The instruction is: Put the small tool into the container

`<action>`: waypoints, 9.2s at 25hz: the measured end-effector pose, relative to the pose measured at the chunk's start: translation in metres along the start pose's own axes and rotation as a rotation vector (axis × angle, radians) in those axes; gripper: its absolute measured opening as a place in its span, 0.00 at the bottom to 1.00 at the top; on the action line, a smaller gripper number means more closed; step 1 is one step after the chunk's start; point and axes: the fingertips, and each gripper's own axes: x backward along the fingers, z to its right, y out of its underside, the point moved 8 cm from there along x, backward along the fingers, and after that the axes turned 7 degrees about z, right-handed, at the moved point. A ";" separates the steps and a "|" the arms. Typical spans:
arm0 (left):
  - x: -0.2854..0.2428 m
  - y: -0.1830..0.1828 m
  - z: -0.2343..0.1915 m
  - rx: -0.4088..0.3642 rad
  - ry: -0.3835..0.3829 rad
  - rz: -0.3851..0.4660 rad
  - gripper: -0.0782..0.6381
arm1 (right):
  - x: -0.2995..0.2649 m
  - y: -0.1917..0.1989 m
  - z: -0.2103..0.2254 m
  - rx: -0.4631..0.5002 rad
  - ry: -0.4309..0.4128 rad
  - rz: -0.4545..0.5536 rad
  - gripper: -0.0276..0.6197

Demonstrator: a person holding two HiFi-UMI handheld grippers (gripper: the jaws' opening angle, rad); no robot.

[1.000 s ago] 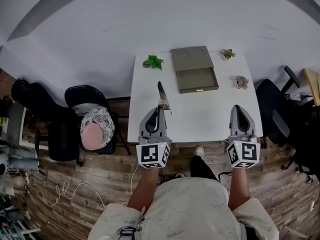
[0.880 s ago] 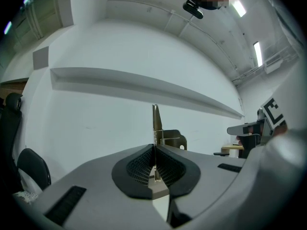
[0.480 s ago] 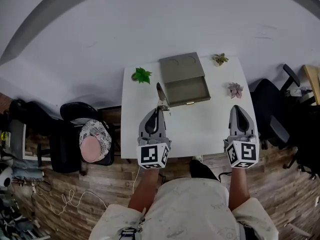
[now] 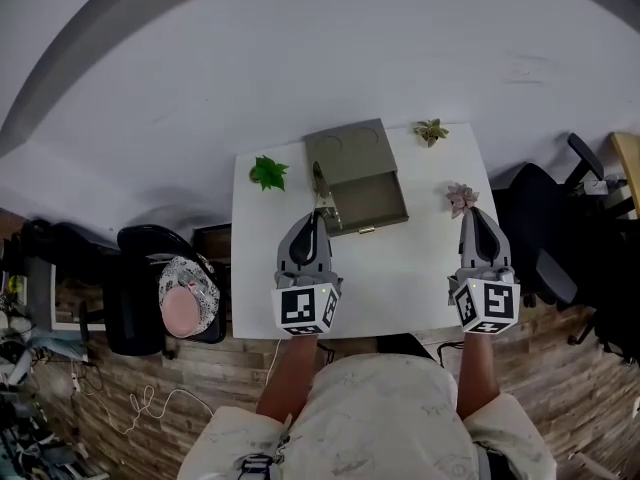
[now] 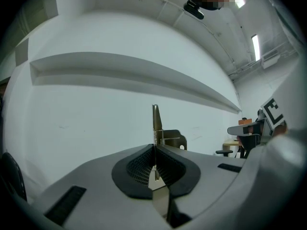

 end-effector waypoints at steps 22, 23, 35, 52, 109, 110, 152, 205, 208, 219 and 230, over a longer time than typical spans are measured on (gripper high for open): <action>-0.058 -0.004 0.009 -0.090 -0.076 0.024 0.12 | -0.074 0.006 0.042 -0.025 -0.099 0.045 0.07; -0.057 -0.004 0.009 -0.095 -0.079 0.024 0.12 | -0.076 0.007 0.041 -0.028 -0.106 0.046 0.07; -0.055 0.002 -0.006 -0.144 -0.071 0.003 0.12 | -0.084 0.018 0.020 -0.035 -0.131 0.036 0.07; -0.064 0.026 -0.010 -0.204 -0.010 -0.044 0.12 | -0.082 0.038 0.014 -0.028 -0.098 0.010 0.07; -0.083 0.097 0.011 -0.590 0.193 -0.343 0.12 | -0.093 0.075 0.010 -0.059 -0.113 -0.069 0.07; -0.083 0.098 0.011 -0.596 0.198 -0.350 0.12 | -0.093 0.075 0.010 -0.059 -0.114 -0.070 0.07; -0.098 0.161 0.029 -0.815 0.379 -0.600 0.12 | -0.097 0.081 0.006 -0.047 -0.166 -0.100 0.07; -0.125 0.207 0.060 -1.056 0.597 -0.720 0.13 | -0.089 0.088 0.011 -0.063 -0.143 -0.105 0.07; -0.124 0.210 0.061 -1.060 0.609 -0.728 0.13 | -0.089 0.088 0.011 -0.064 -0.144 -0.103 0.07; -0.123 0.213 0.062 -1.059 0.635 -0.742 0.14 | -0.088 0.089 0.012 -0.073 -0.141 -0.104 0.07; -0.118 0.218 0.066 -1.058 0.709 -0.794 0.21 | -0.087 0.090 0.012 -0.079 -0.140 -0.102 0.07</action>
